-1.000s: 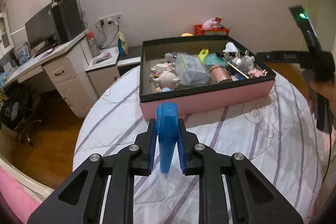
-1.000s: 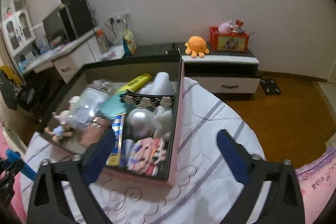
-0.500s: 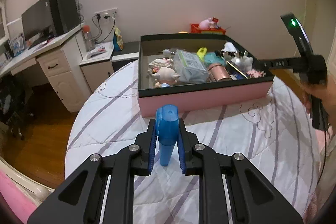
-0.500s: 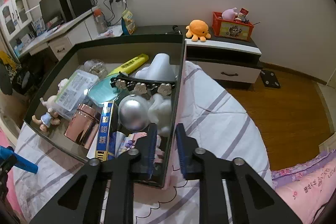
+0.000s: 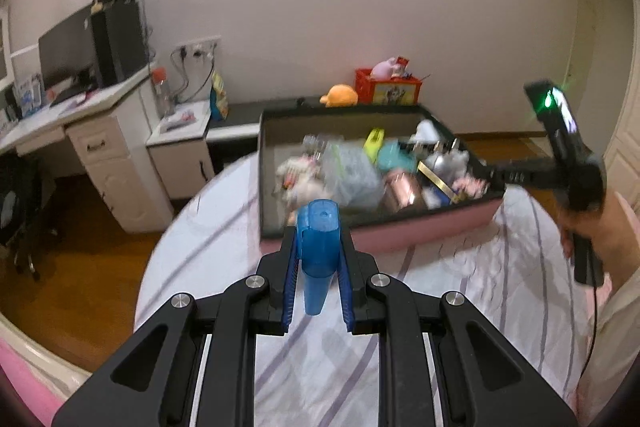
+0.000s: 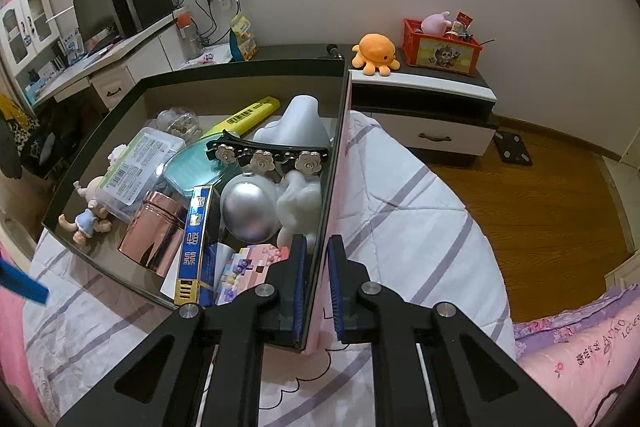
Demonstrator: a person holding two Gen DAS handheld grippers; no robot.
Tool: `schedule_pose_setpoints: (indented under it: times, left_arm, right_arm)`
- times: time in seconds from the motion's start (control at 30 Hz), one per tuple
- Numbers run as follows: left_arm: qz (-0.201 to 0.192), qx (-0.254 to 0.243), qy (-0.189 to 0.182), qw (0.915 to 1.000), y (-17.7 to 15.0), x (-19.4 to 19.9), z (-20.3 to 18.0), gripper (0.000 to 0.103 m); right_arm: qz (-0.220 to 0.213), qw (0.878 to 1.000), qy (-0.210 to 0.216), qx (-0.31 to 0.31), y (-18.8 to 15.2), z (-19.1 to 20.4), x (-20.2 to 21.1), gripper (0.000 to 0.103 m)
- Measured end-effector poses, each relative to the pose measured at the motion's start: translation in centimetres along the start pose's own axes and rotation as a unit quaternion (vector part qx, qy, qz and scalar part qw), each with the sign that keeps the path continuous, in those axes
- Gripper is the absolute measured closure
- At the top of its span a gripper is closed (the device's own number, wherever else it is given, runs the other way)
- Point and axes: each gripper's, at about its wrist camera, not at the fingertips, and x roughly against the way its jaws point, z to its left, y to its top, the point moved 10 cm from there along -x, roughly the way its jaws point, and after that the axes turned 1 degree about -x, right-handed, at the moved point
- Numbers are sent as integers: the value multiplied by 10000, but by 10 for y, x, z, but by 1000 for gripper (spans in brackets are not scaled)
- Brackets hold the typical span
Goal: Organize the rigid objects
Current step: 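Carry the blue highlighter into the pink box and open the left tool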
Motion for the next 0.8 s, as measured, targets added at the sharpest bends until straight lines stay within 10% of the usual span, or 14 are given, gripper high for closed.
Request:
schedule_pose_setpoints:
  times: [0.27, 0.53, 0.57, 0.67, 0.8]
  left_arm:
    - [-8, -403, -217, 9990, 65, -39, -29, 85]
    - [598, -284, -281, 9974, 49, -117, -43, 84]
    - [632, -236, -275, 9973, 48, -122, -42, 78]
    - [515, -175, -183, 9984, 45, -122, -42, 12]
    - [332, -251, 5, 9991, 45, -109, -41, 6]
  right_arm:
    - [14, 10000, -14, -14, -1, 0, -1, 93]
    - [35, 10000, -22, -35, -2, -1, -3, 92]
    - [37, 10000, -20, -37, -3, -1, -3, 92]
    - [29, 10000, 9, -64, -3, -1, -2, 92]
    - [14, 10000, 7, -64, -4, -1, -2, 91]
